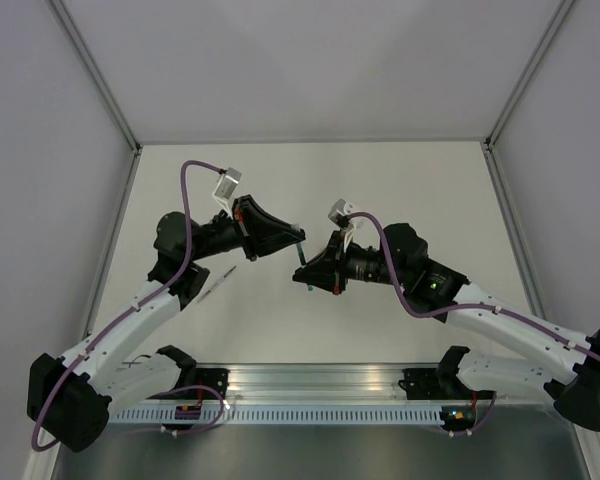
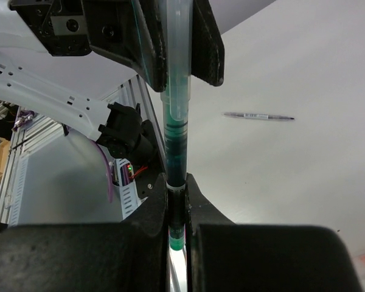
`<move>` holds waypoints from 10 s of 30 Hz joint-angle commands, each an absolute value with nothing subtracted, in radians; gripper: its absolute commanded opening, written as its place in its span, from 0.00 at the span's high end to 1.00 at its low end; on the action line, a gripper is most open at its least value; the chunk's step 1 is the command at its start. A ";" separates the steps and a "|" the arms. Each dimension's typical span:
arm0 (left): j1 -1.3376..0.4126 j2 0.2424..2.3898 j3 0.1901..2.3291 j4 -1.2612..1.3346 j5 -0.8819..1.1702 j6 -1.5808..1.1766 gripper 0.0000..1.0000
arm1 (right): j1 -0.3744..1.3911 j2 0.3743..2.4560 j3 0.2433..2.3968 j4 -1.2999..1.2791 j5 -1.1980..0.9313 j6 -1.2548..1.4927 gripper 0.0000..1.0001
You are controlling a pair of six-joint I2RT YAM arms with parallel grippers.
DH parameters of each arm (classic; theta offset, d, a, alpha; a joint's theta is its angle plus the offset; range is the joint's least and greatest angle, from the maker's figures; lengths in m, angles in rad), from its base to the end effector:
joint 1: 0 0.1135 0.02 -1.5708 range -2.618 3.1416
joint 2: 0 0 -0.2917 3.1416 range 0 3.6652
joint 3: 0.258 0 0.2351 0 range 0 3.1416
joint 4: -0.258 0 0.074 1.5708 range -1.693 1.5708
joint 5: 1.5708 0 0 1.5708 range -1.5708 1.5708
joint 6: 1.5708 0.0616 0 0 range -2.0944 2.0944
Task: Insert the pens into the pen caps
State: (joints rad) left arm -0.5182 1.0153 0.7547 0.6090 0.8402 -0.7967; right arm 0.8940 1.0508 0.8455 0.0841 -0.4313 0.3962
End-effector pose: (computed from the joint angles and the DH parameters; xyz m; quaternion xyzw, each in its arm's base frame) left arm 0.1592 -0.1436 0.4000 0.2581 0.5652 -0.6422 0.4489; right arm 0.1295 0.2023 0.3633 -0.3176 0.6738 0.5174 0.4212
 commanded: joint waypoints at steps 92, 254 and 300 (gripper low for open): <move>-0.617 0.664 0.509 -0.035 -0.160 -0.451 0.01 | 0.773 1.583 0.709 -0.164 0.225 0.580 0.77; -0.311 1.775 0.977 -0.718 -0.012 0.225 0.68 | 0.397 1.344 0.798 0.058 -0.170 0.681 1.00; -0.532 1.121 0.635 0.322 0.726 -0.411 0.98 | 0.426 1.193 0.707 0.614 -0.429 0.742 1.00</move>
